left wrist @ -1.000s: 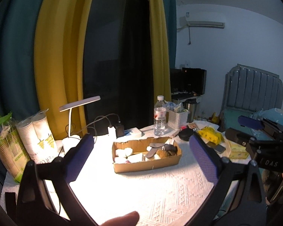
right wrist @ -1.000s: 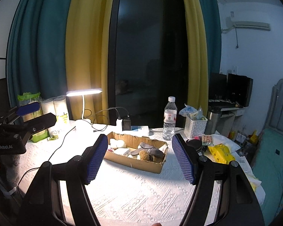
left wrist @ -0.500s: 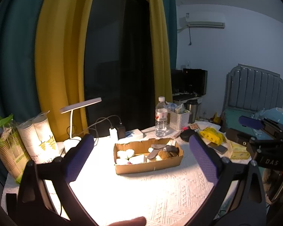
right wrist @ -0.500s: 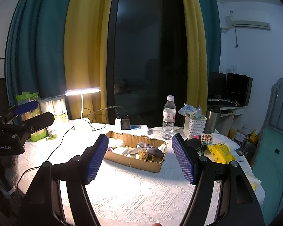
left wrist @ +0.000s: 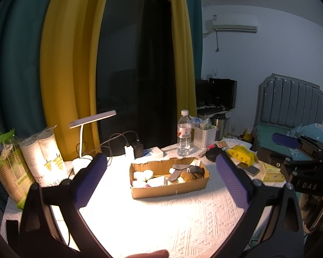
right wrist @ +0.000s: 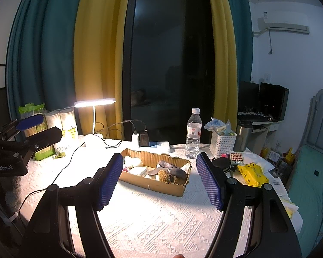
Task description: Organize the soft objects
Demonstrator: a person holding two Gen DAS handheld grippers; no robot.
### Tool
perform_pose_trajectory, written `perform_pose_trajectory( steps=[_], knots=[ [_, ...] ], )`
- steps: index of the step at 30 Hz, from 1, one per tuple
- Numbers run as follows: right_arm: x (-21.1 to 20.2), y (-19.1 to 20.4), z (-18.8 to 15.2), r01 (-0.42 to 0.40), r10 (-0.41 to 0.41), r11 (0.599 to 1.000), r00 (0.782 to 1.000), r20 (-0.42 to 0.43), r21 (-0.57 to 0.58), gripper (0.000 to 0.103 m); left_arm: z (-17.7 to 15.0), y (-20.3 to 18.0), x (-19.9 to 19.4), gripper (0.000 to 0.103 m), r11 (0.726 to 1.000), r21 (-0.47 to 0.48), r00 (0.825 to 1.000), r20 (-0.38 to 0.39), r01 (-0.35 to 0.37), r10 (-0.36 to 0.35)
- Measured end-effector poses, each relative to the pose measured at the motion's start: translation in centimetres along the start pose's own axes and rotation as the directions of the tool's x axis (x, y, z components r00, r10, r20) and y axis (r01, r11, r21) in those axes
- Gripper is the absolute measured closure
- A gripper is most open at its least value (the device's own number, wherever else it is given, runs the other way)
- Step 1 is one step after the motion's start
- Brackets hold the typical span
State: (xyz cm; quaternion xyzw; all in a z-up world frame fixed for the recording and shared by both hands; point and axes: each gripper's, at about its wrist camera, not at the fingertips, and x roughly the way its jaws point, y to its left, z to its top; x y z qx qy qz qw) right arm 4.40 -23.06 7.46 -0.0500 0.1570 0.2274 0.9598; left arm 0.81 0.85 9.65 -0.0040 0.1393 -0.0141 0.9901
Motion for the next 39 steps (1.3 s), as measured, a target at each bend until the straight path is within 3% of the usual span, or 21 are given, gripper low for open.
perform_pose_trajectory(
  steps=[34,39],
  knots=[
    [0.02,0.17,-0.60,-0.008,0.008,1.000,1.000,-0.013,-0.005,0.029,-0.98,0.01,0.33,0.001,1.000,-0.012,1.000,-0.012,-0.011,0.011],
    [0.80,0.01,-0.61,-0.018,0.018,1.000,1.000,-0.019,0.000,0.029,-0.77,0.07,0.76,0.001,0.999,-0.027,0.999,-0.032,0.035,-0.036]
  ],
)
